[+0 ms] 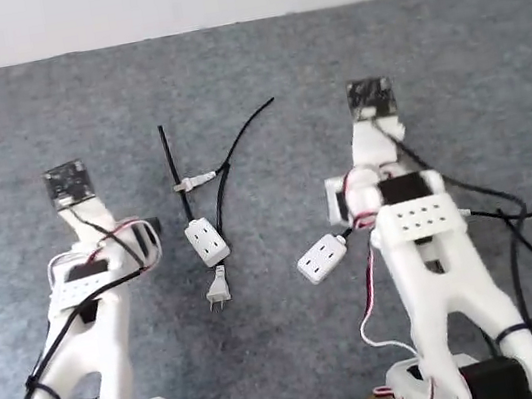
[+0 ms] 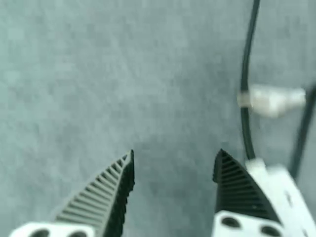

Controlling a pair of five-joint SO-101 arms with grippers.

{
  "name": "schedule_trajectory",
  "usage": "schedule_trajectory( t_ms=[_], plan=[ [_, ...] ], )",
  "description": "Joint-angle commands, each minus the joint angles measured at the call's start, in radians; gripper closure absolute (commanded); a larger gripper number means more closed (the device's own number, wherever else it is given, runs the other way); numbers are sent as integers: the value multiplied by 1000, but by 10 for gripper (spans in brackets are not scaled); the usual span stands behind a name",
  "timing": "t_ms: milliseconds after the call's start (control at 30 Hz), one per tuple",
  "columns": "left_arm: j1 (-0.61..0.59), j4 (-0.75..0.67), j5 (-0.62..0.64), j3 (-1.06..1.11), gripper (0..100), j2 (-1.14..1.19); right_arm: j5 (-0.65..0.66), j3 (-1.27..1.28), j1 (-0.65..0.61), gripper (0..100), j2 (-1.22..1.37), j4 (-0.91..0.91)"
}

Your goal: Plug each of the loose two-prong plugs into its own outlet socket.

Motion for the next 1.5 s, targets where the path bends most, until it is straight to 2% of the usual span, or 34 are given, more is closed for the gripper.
schedule_trajectory(
  t_ms=[0, 167, 300, 467, 567, 667, 867, 1067, 1200, 1300, 1467],
  plan=[
    [48, 288, 8, -64, 750, -110, 11, 44, 7, 816, -47, -18],
    [71, 486, 8, -36, 750, -342, 23, 86, 38, 902, -124, 4],
    [175, 574, 8, 62, 750, -519, 23, 135, 61, 917, -200, -4],
    [336, 586, 23, 173, 750, -674, 23, 192, 61, 919, -278, -4],
    [382, 585, 120, 179, 750, -672, 23, 207, 61, 920, -303, -5],
    [399, 543, 137, 179, 750, -618, 23, 210, 61, 922, -305, -21],
    [399, 410, 140, 177, 750, -428, 25, 230, 61, 922, -311, -51],
    [385, 275, 204, 177, 750, -269, 20, 235, 44, 923, -317, -45],
    [275, 273, 203, 153, 750, -284, 2, 238, -105, 923, -306, -101],
    [169, 299, 203, 139, 750, -334, -94, 235, -203, 920, -305, -148],
    [74, 371, 201, 147, 750, -454, -176, 233, -315, 919, -305, -200]
  ],
)
